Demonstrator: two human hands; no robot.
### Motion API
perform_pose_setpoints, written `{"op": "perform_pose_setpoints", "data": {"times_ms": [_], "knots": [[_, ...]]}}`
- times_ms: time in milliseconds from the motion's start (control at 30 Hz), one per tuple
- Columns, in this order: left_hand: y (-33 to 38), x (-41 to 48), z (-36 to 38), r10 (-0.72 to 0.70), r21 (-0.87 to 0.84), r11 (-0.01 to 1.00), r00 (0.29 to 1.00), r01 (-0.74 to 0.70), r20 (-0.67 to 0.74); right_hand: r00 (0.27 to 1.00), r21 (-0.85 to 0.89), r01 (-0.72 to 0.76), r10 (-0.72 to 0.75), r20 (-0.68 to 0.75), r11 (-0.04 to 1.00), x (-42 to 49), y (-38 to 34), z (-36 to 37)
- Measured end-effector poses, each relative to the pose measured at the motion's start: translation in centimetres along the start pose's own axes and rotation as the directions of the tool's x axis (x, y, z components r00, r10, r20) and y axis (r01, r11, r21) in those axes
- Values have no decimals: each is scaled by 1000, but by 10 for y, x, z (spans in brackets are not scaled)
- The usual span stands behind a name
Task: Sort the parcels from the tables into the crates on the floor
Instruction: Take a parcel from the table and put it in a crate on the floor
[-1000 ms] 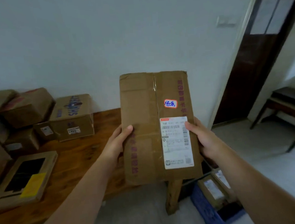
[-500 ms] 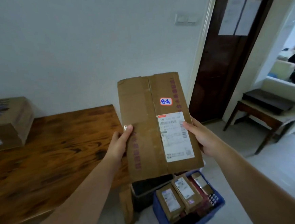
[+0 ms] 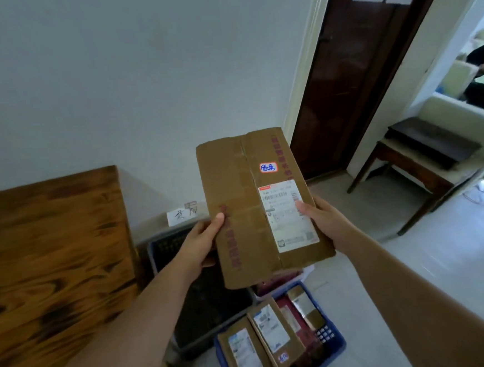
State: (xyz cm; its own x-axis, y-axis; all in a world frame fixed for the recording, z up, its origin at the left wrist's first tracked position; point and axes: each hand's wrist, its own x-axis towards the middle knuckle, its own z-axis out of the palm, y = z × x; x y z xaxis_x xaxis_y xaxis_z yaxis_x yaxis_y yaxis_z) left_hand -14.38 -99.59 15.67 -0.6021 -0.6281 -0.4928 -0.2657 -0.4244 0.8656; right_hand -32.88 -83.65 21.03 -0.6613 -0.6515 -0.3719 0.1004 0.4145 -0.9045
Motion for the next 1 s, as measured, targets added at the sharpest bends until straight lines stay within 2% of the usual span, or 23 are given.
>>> {"op": "perform_pose_setpoints", "data": {"times_ms": [267, 367, 533, 633, 867, 1000], "knots": [[-5, 107, 48, -105, 13, 994, 994, 105, -28, 997, -64, -77, 78, 1, 995, 117, 26, -38], [-16, 148, 71, -100, -20, 995, 990, 99, -96, 993, -82, -105, 109, 49, 991, 167, 49, -53], [-69, 223, 120, -147, -138, 984, 960, 116, -239, 975, -137, -163, 181, 129, 977, 262, 106, -74], [-107, 267, 135, -195, -213, 967, 940, 138, -280, 961, -177, -190, 220, 170, 966, 313, 144, -77], [-189, 352, 147, -323, -257, 933, 898, 250, -300, 929, -274, -246, 307, 209, 930, 401, 230, -75], [-203, 366, 152, -338, -219, 935, 884, 279, -321, 921, -299, -271, 337, 198, 915, 416, 255, -76]]}}
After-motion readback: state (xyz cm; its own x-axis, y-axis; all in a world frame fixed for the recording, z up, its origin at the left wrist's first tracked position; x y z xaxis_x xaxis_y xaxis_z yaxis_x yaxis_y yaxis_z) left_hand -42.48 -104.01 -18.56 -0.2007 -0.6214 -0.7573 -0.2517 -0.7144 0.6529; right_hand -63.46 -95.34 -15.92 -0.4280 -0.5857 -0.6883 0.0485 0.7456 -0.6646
